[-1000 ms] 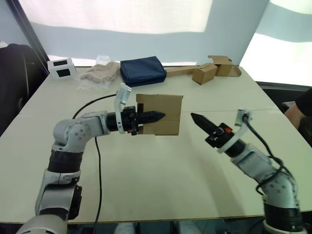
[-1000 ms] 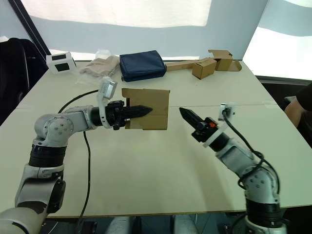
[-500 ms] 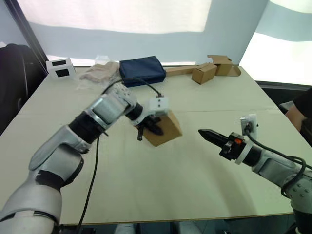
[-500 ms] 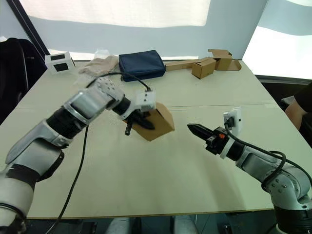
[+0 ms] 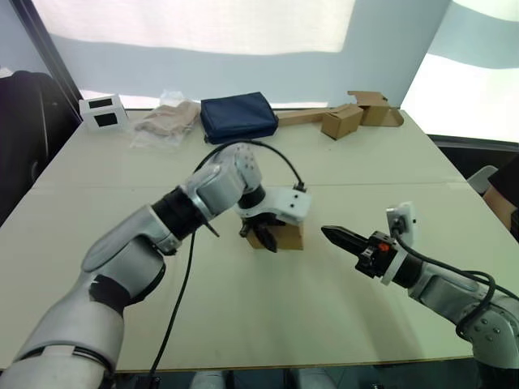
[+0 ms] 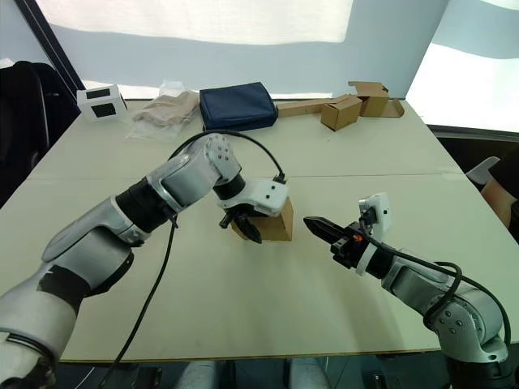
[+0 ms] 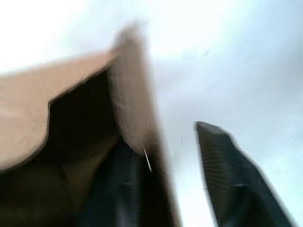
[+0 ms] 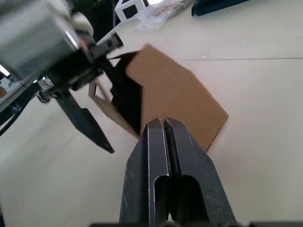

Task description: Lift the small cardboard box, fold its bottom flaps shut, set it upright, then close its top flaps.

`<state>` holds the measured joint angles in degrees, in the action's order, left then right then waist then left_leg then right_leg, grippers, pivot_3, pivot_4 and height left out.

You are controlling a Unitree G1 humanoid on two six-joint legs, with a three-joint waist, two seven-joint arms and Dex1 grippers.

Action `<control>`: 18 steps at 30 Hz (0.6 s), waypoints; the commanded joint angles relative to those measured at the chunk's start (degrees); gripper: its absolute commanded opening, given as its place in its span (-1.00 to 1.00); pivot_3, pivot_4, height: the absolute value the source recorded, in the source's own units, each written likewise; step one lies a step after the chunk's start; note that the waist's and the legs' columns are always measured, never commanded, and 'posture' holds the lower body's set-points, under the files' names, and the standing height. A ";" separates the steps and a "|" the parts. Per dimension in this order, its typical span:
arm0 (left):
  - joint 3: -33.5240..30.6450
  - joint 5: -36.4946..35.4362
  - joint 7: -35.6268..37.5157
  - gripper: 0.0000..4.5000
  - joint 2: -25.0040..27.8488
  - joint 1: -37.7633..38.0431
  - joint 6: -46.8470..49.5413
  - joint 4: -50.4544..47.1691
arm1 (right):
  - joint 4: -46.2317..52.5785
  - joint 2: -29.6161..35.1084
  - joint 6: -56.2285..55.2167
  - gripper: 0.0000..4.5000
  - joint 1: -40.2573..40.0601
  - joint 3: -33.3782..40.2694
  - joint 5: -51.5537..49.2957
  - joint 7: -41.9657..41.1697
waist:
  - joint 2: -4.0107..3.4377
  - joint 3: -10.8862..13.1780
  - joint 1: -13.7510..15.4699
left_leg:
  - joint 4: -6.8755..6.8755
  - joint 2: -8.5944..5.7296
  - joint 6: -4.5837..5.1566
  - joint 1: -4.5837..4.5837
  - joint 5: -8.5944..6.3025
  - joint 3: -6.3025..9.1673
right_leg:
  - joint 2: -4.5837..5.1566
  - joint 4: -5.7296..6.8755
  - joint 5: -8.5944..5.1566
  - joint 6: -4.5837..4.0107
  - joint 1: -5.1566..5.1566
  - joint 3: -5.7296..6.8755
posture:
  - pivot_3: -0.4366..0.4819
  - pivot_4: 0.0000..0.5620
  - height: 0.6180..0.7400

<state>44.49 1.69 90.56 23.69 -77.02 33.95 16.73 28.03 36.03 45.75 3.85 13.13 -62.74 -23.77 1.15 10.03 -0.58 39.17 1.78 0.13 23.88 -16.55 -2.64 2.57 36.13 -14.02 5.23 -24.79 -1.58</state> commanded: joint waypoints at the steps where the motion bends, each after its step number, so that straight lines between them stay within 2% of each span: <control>1: -4.51 -1.53 1.75 0.53 1.44 -5.03 6.97 -2.07 | 2.06 -0.26 -0.76 -1.00 -0.29 0.85 0.29 -0.30 | 0.00 0.00 -0.14 | -0.01 0.00 0.01 0.00 -0.01 0.01 | -0.02 0.00 0.02 0.04 -0.01 0.01 | -0.05 -0.47 1.00; 4: -7.39 -2.48 1.81 0.98 2.62 -7.40 10.64 -1.61 | 1.21 0.09 -1.18 -1.00 0.09 1.36 1.11 -0.87 | -0.02 0.00 -0.24 | -0.02 0.02 0.06 -0.04 -0.03 0.02 | -0.06 0.07 0.03 0.11 -0.04 0.01 | -0.05 -0.47 1.00; 9: -12.69 -3.98 0.67 0.98 5.36 -8.27 11.14 0.80 | -1.12 0.05 -2.17 -1.00 2.43 1.57 3.57 -1.08 | -0.04 0.01 -0.22 | -0.01 0.03 0.06 -0.06 -0.03 0.04 | -0.08 0.13 0.03 0.11 -0.05 0.02 | -0.05 -0.47 1.00; 12: -19.88 -7.28 -1.88 0.98 7.17 -4.83 10.00 4.22 | -3.55 -0.35 -2.90 -1.00 5.66 0.11 7.29 -0.10 | -0.06 0.00 -0.25 | -0.01 0.03 0.06 -0.07 -0.03 0.03 | -0.07 0.13 0.05 0.15 -0.04 0.02 | -0.05 -0.47 1.00; 15: -27.54 -10.14 -8.11 0.67 6.70 0.28 9.29 7.01 | -6.80 -0.24 -3.37 -1.00 8.53 -2.51 12.86 0.82 | -0.09 -0.01 -0.27 | 0.00 0.03 0.06 -0.12 -0.03 0.00 | -0.04 0.17 0.08 0.19 -0.04 0.00 | -0.05 -0.47 1.00; 18: -32.30 -11.12 -13.62 0.15 7.20 8.15 7.63 6.52 | -9.60 -0.56 -3.84 -1.00 10.89 -5.05 17.09 0.78 | -0.10 -0.02 -0.21 | -0.01 0.03 0.06 -0.19 -0.03 -0.02 | -0.02 0.29 0.09 0.22 -0.03 0.01 | -0.05 -0.47 1.00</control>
<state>15.40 -8.27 80.09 30.58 -70.85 42.75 23.82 18.83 35.83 43.12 13.54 8.59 -47.94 -22.93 1.05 10.01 -0.78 39.15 1.82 0.18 23.67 -16.57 -2.65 2.56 36.47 -13.93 5.46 -24.82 -1.57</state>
